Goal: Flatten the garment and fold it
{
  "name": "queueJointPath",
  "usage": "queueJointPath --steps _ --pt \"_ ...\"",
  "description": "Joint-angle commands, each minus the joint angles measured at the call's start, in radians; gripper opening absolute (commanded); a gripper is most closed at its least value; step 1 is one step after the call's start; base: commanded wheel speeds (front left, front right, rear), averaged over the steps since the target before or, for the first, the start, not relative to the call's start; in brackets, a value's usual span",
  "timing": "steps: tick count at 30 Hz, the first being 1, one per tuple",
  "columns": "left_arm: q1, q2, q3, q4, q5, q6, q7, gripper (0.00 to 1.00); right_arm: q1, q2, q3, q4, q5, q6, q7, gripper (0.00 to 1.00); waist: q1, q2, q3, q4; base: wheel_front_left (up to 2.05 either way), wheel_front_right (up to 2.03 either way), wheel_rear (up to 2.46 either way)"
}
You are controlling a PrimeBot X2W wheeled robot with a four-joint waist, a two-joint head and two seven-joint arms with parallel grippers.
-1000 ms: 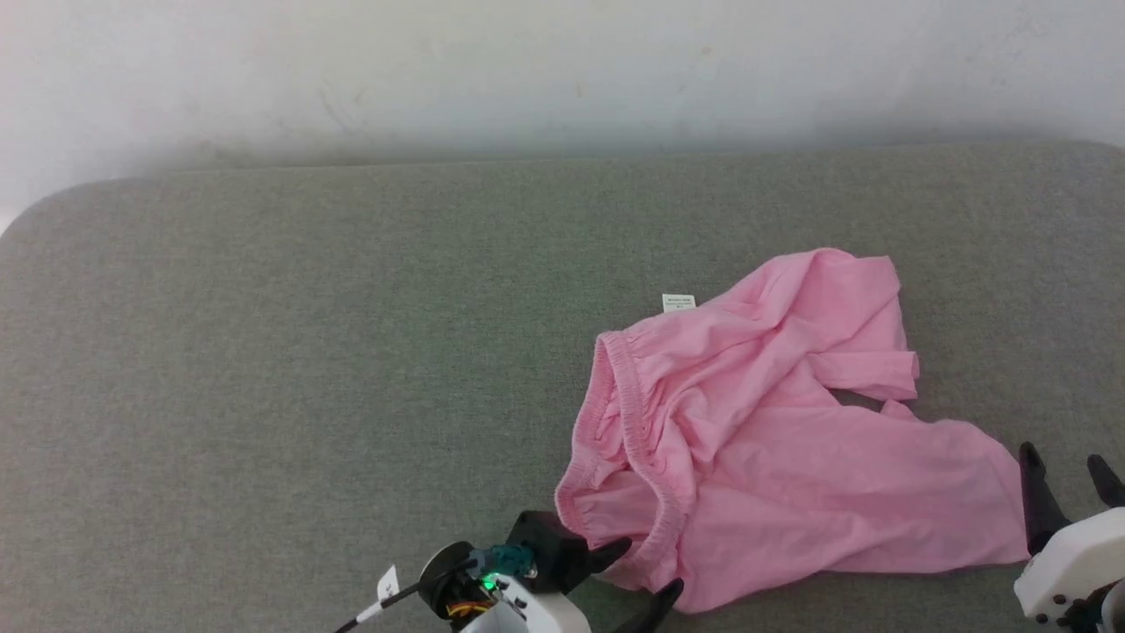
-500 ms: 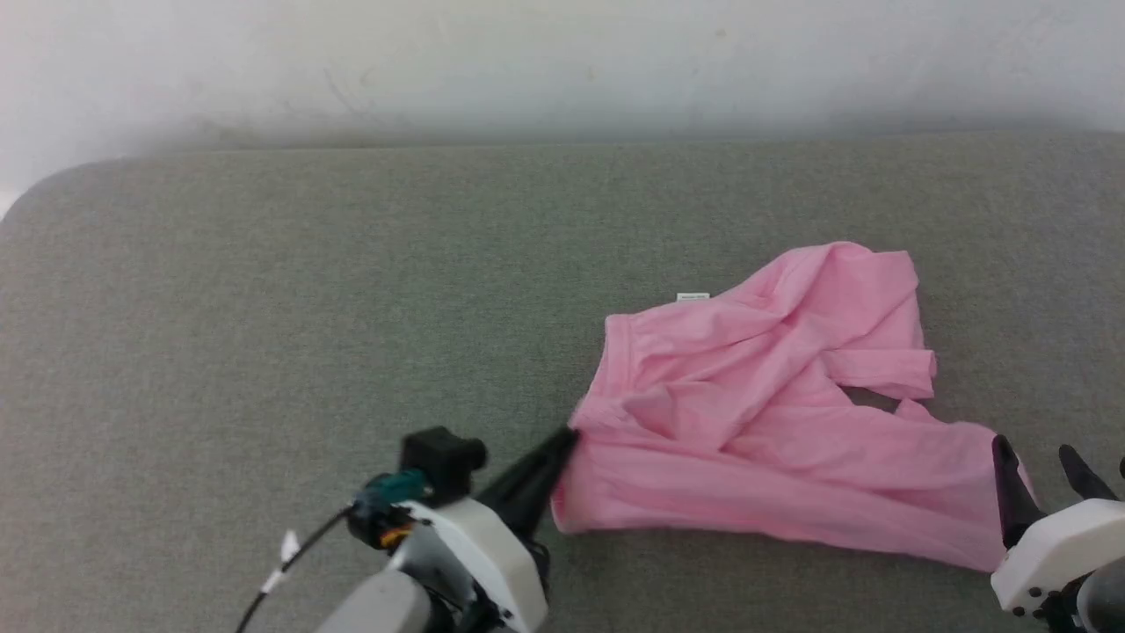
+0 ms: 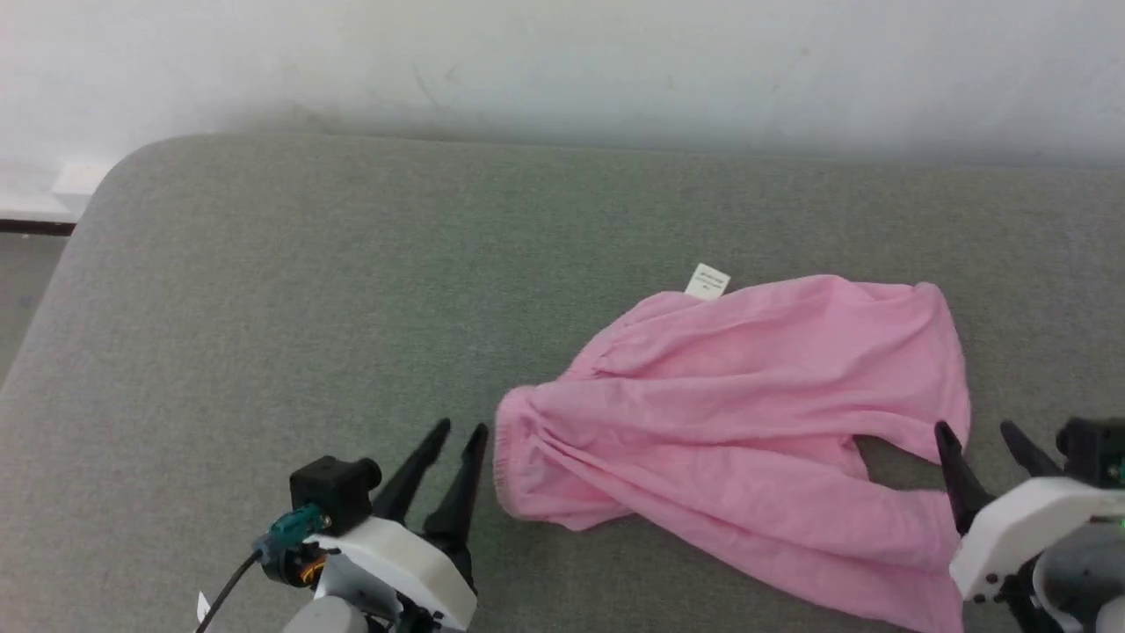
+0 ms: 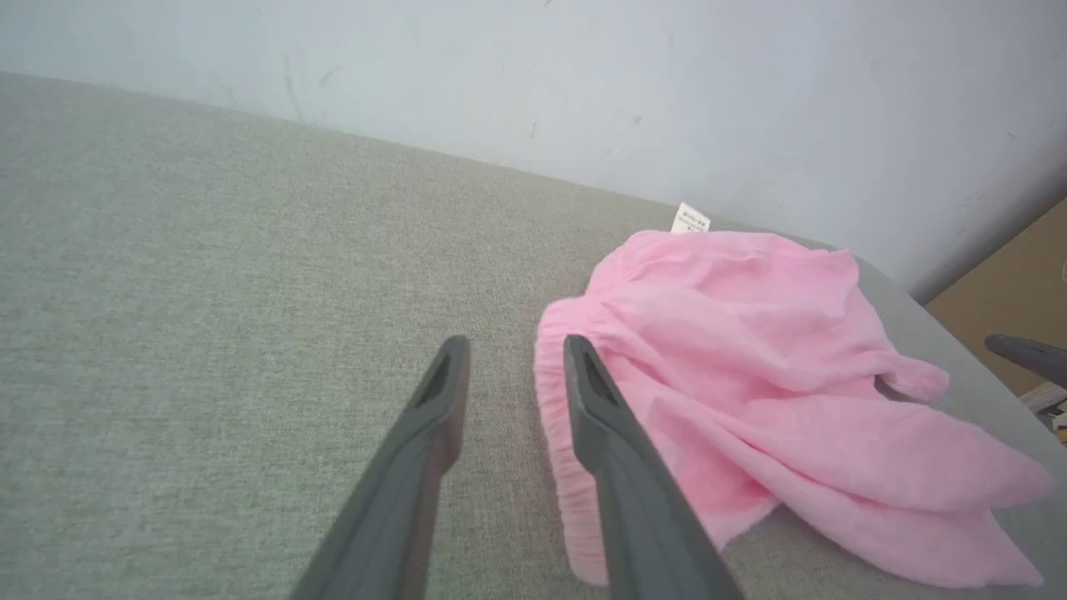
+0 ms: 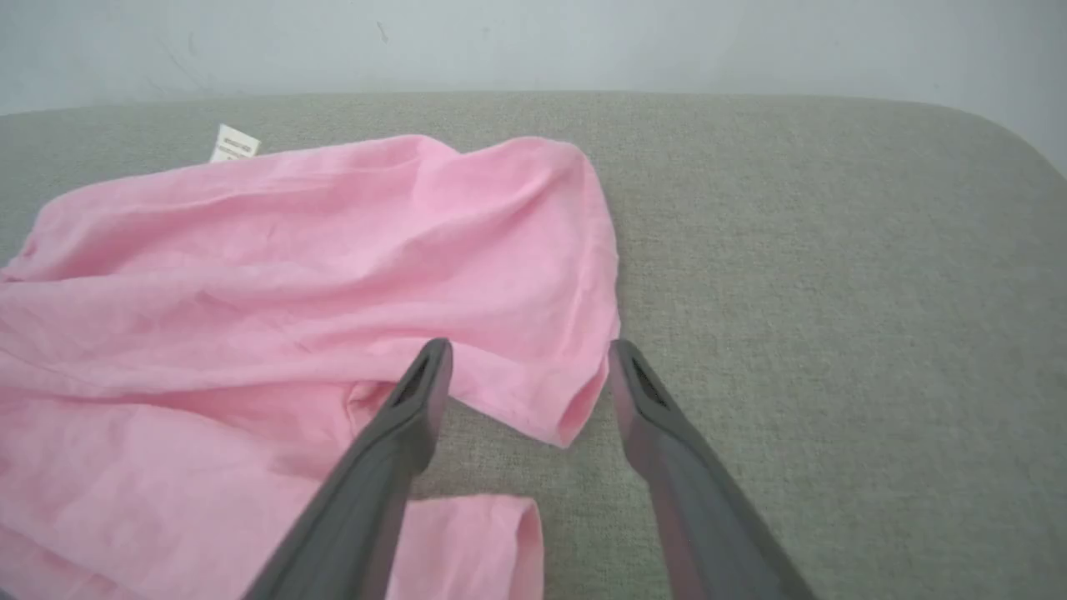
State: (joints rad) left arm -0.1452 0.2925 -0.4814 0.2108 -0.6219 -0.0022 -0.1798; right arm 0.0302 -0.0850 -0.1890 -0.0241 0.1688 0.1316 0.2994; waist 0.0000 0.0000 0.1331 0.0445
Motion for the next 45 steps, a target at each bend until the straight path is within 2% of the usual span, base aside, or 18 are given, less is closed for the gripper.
queueJointPath --steps 1,5,11,14,17,20,25,26,27,36,40,43,44,45 --pt "-0.002 -0.010 0.010 0.000 0.014 0.012 -0.027 1.00 -0.034 -0.020 0.013 -0.013 0.003 -0.001 0.009 1.00 0.0000 0.0000 0.003 0.025 0.00 0.00 0.00" --pt "-0.018 -0.026 0.039 -0.019 0.076 0.040 -0.073 1.00 -0.108 -0.080 0.047 -0.003 -0.008 -0.001 0.085 1.00 0.0000 0.0000 0.013 0.060 0.00 0.00 0.00" --pt "-0.026 -0.060 0.097 -0.093 0.172 0.044 -0.081 1.00 -0.221 -0.171 0.059 0.090 -0.038 -0.001 0.240 1.00 0.0000 0.0000 0.044 0.112 0.00 0.00 0.00" --pt "-0.009 -0.094 0.133 -0.126 0.212 0.023 -0.082 1.00 -0.287 -0.218 0.057 0.167 -0.055 -0.001 0.337 1.00 0.0000 0.0000 0.070 0.146 0.00 0.00 0.00" --pt "0.002 -0.123 0.148 -0.127 0.249 -0.004 -0.082 1.00 -0.343 -0.254 0.048 0.238 -0.069 -0.001 0.386 1.00 0.0000 0.0000 0.093 0.182 0.00 0.00 0.00" --pt "0.008 -0.153 0.164 -0.120 0.274 -0.031 -0.082 1.00 -0.372 -0.282 0.060 0.310 -0.067 -0.001 0.408 1.00 0.0000 0.0000 0.112 0.218 0.00 0.00 0.00" --pt "0.019 -0.190 0.192 -0.112 0.303 -0.063 -0.082 1.00 -0.370 -0.292 0.076 0.400 -0.064 -0.001 0.410 1.00 0.0000 0.0000 0.129 0.252 0.00 0.00 0.00" --pt "0.020 -0.195 0.196 -0.111 0.308 -0.068 -0.082 1.00 -0.371 -0.295 0.075 0.412 -0.064 -0.001 0.404 0.25 0.0000 0.0000 0.132 0.256 0.00 0.00 0.00" --pt "0.022 -0.200 0.200 -0.111 0.313 -0.073 -0.082 1.00 -0.376 -0.301 0.068 0.422 -0.067 -0.001 0.393 0.00 0.0000 0.0000 0.135 0.259 0.00 0.00 0.00" --pt "0.003 -0.230 0.201 -0.104 0.341 -0.105 -0.082 1.00 -0.575 -0.410 0.066 0.461 -0.162 -0.001 0.197 0.00 0.0000 0.0000 0.152 0.276 0.00 0.00 0.00" --pt "-0.003 -0.236 0.198 -0.106 0.343 -0.112 -0.082 1.00 -0.692 -0.429 0.112 0.492 -0.206 -0.001 0.114 0.00 0.0000 0.0000 0.159 0.279 0.00 0.00 0.00" --pt "-0.008 -0.239 0.197 -0.106 0.345 -0.116 -0.082 1.00 -0.754 -0.420 0.150 0.554 -0.216 -0.001 0.077 0.00 0.0000 0.0000 0.162 0.280 0.00 0.00 0.00" --pt "-0.008 -0.239 0.197 -0.105 0.345 -0.117 -0.082 1.00 -0.766 -0.415 0.160 0.584 -0.218 -0.001 0.075 0.36 0.0000 0.0000 0.162 0.279 0.00 0.00 0.00" --pt "-0.008 -0.240 0.197 -0.104 0.346 -0.118 -0.082 1.00 -0.774 -0.411 0.172 0.616 -0.222 -0.001 0.074 1.00 0.0000 0.0000 0.161 0.278 0.00 0.00 0.00"
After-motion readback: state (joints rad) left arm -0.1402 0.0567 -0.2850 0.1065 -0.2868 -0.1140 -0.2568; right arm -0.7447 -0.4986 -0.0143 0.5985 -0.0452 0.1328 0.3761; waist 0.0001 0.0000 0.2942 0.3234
